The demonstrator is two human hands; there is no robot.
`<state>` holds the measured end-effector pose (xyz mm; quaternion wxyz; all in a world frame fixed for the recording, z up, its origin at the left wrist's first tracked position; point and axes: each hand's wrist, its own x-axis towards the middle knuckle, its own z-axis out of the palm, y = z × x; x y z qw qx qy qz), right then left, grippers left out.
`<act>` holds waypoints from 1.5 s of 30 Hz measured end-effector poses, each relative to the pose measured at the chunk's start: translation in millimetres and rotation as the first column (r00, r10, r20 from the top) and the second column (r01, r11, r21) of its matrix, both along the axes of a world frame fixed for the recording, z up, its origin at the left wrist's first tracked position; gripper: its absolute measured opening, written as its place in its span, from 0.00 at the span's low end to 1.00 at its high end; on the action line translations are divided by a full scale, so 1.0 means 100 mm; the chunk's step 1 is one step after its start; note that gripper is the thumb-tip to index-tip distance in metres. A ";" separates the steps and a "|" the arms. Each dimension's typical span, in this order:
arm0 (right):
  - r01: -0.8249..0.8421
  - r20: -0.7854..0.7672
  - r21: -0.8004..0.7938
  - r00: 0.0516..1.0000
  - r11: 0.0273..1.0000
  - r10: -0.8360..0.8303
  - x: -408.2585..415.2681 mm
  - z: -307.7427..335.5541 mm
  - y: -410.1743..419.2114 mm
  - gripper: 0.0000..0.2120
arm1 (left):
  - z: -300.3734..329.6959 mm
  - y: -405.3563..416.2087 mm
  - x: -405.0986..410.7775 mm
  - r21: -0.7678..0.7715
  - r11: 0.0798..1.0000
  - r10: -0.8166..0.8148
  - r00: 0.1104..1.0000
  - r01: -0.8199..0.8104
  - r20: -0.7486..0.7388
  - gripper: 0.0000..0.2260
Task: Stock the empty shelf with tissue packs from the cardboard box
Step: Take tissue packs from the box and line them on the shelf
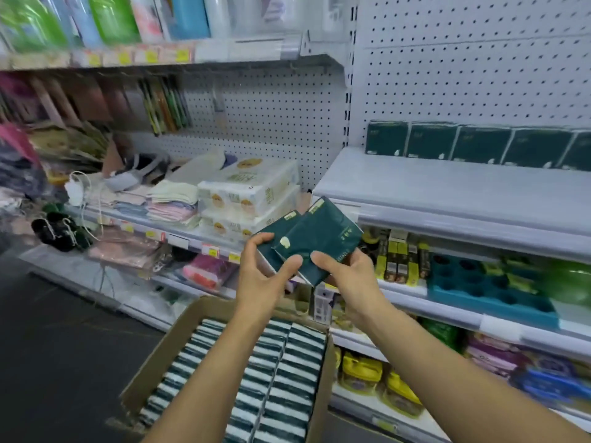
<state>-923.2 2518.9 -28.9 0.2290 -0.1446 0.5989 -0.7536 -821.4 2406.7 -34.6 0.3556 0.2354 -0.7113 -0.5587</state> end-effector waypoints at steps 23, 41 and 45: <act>0.423 -0.834 0.500 0.469 0.755 0.290 -3.01 0.88 0.78 0.19 | 0.80 -0.30 -2.35 -0.042 0.992 0.109 0.983 -0.116 -0.148 0.11; 0.706 -0.921 0.332 0.098 0.626 0.378 -4.33 0.65 -0.39 0.23 | 0.78 -1.12 -3.34 0.071 0.997 -0.037 0.998 0.041 -0.051 0.23; 0.753 -0.917 0.282 0.030 0.594 0.397 -4.48 0.65 -0.48 0.23 | 0.75 -1.21 -3.41 0.090 0.994 -0.058 0.997 0.062 -0.047 0.28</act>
